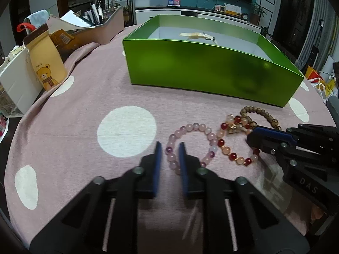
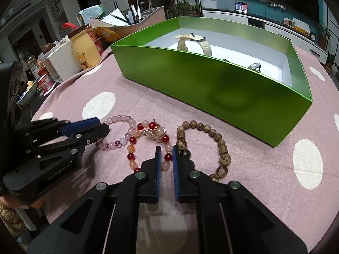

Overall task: Organize jewelry
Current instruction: 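Grasp the pink crystal bracelet with the left tool while the right tool grasps the red-and-clear bracelet, then carry both held bracelets over the green box with both tools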

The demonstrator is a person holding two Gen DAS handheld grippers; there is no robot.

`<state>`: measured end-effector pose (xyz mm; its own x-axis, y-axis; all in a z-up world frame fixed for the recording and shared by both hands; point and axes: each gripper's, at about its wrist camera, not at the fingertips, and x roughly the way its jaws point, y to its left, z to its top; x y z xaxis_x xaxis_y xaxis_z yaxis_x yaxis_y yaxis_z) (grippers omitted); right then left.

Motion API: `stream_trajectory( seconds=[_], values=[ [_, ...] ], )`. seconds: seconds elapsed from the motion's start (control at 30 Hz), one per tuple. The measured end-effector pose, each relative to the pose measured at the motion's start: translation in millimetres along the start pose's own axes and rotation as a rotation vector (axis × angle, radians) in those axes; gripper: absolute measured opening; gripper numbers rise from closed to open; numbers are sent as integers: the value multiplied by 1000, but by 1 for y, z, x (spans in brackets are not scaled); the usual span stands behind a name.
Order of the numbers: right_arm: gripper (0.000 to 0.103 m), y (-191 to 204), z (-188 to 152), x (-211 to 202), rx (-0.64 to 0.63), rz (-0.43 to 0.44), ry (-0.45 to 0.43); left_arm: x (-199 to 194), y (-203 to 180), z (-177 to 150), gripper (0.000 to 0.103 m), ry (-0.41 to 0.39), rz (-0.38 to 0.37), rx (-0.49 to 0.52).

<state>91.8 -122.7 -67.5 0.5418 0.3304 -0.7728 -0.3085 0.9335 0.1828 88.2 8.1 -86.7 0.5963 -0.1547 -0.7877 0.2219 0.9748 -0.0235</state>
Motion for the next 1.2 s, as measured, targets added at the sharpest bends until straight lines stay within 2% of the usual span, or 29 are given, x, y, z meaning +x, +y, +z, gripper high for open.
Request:
stream_trajectory(
  seconds=[0.23,0.63,1.2],
  values=[
    [7,3,3,-8,-6,15,-31,-2,6,0,8,9,-50,-46],
    [7,5,23,-39,-12,44,-130,-31,9,12,7,-65,-94,-74],
    [7,-24,26,-91,48,12,-240,-61,7,24,7,-122,-106,-66]
  ],
)
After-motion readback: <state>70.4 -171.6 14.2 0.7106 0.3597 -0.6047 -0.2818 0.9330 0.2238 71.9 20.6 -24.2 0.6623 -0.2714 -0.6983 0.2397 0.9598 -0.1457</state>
